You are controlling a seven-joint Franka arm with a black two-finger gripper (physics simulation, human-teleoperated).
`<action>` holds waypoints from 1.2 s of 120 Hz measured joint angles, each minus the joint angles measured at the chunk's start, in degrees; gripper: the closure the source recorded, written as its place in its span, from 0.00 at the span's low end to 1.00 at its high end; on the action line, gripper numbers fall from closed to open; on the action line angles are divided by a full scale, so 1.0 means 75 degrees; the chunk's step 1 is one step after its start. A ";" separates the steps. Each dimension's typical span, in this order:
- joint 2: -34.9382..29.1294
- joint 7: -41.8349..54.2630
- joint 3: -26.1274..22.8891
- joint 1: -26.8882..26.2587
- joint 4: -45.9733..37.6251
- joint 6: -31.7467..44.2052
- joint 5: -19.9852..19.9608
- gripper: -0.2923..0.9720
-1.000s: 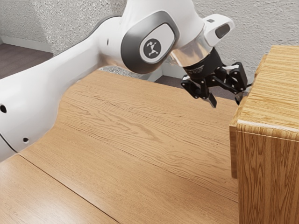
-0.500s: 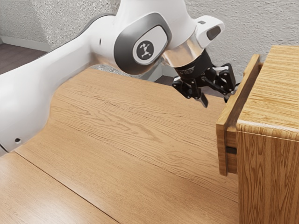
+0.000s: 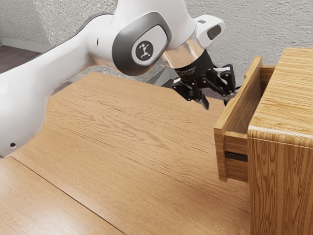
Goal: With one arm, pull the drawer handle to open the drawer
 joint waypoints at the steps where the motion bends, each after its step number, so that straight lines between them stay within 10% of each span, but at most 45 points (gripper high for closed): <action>1: -0.0006 -0.0001 0.0001 0.0005 -0.0007 0.0000 -0.0002 0.56; 144: -0.0373 -0.0144 -0.0036 0.0647 -0.0534 0.0069 0.0052 0.55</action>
